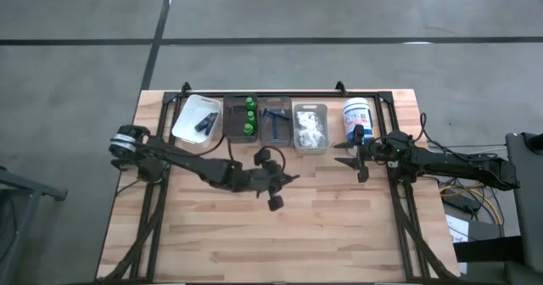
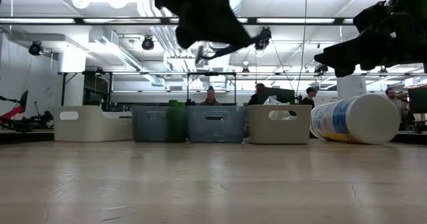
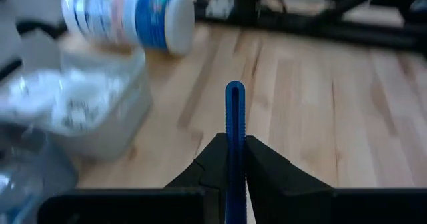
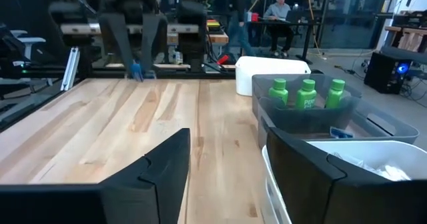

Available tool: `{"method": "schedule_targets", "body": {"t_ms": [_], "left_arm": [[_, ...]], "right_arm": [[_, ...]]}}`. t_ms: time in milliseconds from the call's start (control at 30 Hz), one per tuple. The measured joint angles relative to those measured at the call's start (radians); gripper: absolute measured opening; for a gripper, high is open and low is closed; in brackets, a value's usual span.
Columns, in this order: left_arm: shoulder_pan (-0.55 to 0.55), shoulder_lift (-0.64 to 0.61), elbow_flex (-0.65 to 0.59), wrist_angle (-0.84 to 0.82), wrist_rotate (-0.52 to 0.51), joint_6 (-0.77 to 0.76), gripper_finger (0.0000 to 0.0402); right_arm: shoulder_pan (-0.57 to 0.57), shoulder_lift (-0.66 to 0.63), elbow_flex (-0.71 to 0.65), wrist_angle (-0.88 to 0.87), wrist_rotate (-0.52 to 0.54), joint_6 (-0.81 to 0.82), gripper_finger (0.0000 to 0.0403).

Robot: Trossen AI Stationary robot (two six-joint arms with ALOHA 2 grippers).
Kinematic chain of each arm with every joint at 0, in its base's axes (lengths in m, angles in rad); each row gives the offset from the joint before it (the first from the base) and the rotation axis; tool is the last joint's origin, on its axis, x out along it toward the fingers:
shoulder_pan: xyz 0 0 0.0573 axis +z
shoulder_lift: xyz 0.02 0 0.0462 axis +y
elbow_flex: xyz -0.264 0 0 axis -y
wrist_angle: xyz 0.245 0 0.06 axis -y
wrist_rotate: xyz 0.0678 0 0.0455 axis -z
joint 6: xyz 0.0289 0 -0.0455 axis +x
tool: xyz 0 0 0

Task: Pick & Place Travel size toiletries
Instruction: Put the razor into the right black bin

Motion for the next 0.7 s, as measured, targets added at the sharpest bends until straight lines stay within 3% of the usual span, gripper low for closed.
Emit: {"method": "schedule_targets", "body": {"t_ms": [300, 700], "left_arm": [[0.083, 0.0, -0.011, 0.205, -0.007, 0.047, 0.0041], [0.262, -0.001, -0.011, 0.359, 0.018, 0.132, 0.0041]], "right_arm": [[0.0, 0.0, 0.0, 0.0, 0.0, 0.002, 0.0167], [0.0, 0.0, 0.0, 0.0, 0.0, -0.001, 0.0131]]}}
